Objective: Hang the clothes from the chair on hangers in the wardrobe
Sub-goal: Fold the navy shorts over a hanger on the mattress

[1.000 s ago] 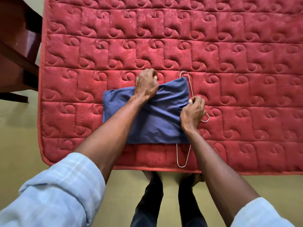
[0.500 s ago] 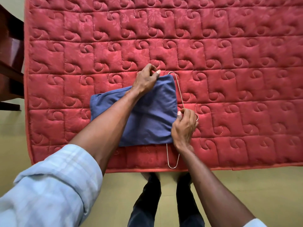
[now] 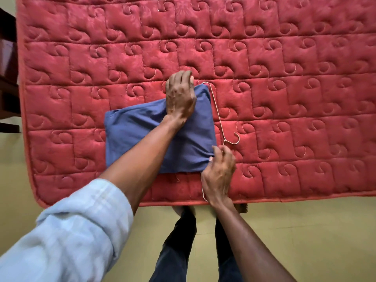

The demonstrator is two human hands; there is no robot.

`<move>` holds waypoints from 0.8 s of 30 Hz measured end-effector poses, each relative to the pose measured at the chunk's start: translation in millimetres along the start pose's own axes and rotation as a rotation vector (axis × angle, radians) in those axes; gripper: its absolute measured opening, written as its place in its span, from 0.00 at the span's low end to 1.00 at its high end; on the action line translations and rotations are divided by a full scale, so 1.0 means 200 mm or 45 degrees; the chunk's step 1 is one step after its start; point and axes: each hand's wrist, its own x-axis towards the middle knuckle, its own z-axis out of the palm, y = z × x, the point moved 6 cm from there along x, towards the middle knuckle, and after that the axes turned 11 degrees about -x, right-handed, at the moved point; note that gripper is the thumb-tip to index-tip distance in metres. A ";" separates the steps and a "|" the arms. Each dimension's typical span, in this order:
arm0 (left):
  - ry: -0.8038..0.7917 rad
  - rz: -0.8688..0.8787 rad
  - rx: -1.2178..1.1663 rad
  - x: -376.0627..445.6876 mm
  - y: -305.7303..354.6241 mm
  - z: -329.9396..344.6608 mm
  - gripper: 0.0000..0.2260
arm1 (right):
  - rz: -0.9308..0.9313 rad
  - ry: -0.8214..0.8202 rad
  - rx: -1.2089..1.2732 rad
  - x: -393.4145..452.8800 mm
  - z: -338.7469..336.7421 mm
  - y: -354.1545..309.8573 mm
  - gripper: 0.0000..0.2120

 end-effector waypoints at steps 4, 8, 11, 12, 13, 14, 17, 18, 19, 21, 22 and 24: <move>0.076 0.137 0.134 -0.31 -0.05 -0.22 0.11 | -0.341 -0.134 -0.026 0.00 0.09 -0.06 0.15; -0.137 -0.260 0.380 -0.61 -0.42 -0.39 0.22 | -0.029 0.048 0.035 0.07 -0.01 -0.06 0.06; -0.325 -0.315 0.455 -0.69 -0.56 -0.43 0.29 | -0.392 0.078 0.160 0.18 0.04 -0.35 0.14; -0.331 -0.339 0.497 -0.70 -0.59 -0.45 0.30 | -0.570 0.011 0.142 0.21 0.10 -0.47 0.16; -0.301 -0.406 0.530 -0.70 -0.61 -0.47 0.31 | -0.715 -0.072 0.061 0.25 0.18 -0.55 0.18; -0.250 -0.514 0.544 -0.70 -0.66 -0.51 0.32 | -0.810 -0.157 -0.053 0.28 0.25 -0.61 0.20; -0.150 -0.809 0.516 -0.74 -0.83 -0.61 0.36 | -0.814 -0.276 -0.348 0.40 0.38 -0.53 0.28; -0.149 -0.838 0.525 -0.75 -0.87 -0.65 0.38 | -0.758 -0.274 -0.402 0.43 0.39 -0.48 0.29; -0.156 -0.835 0.547 -0.75 -0.89 -0.68 0.39 | -0.685 -0.256 -0.442 0.45 0.40 -0.44 0.30; -0.120 -0.735 0.603 -0.72 -0.85 -0.71 0.36 | -0.469 -0.220 -0.456 0.47 0.37 -0.44 0.32; -0.062 -0.650 0.601 -0.68 -0.79 -0.72 0.33 | -0.369 -0.185 -0.420 0.45 0.34 -0.47 0.32; -0.032 -0.400 0.493 -0.61 -0.64 -0.66 0.29 | -0.433 -0.148 -0.322 0.39 0.33 -0.56 0.31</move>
